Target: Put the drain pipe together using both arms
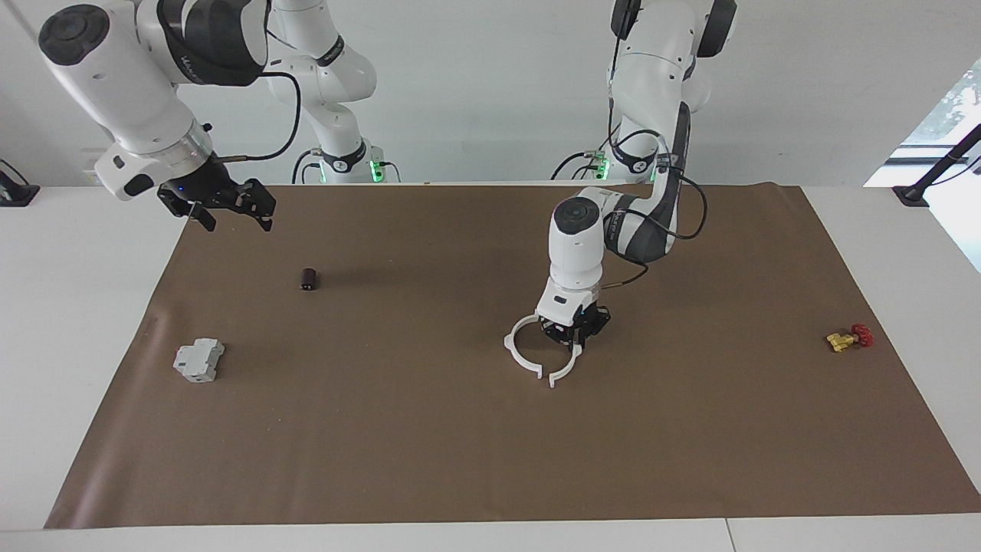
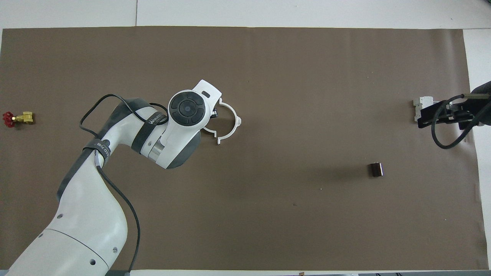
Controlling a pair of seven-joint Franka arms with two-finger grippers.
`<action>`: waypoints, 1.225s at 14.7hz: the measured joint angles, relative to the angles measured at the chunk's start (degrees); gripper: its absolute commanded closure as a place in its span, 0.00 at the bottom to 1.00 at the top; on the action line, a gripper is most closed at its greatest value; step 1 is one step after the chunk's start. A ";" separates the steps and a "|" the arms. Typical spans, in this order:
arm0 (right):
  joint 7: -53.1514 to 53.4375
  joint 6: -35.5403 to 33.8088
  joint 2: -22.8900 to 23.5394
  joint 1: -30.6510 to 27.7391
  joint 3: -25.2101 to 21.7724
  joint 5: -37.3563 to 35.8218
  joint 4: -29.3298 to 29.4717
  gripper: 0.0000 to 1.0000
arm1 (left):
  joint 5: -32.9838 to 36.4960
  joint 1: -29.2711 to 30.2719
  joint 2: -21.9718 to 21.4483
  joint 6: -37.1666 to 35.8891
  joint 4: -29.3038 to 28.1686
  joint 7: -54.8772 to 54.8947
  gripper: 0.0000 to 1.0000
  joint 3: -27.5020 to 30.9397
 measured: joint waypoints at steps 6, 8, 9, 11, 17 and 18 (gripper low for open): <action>-2.77 1.86 -0.94 -0.76 0.05 -0.02 -1.86 0.00 | 0.12 -0.54 -0.37 0.09 -0.61 1.53 1.00 -0.03; -2.98 1.99 -0.90 -0.85 0.06 -0.02 -2.20 0.00 | 0.25 -0.86 -0.74 0.09 -1.17 1.59 1.00 -0.02; -2.98 2.15 -0.89 -0.85 0.07 -0.02 -2.34 0.00 | 0.28 -1.00 -0.90 0.09 -1.42 1.61 1.00 -0.02; -2.98 3.04 -0.87 -0.85 0.07 -0.02 -2.50 0.00 | 0.35 -1.19 -1.07 0.10 -1.71 1.65 1.00 -0.02; -4.23 3.81 -0.86 -0.89 0.07 -1.66 -2.50 0.00 | 0.60 -1.45 -1.29 0.14 -2.03 1.69 1.00 0.02; -4.56 3.82 -0.86 -0.89 0.07 -1.69 -2.50 0.00 | 0.60 -1.45 -1.30 0.14 -2.05 1.69 1.00 0.02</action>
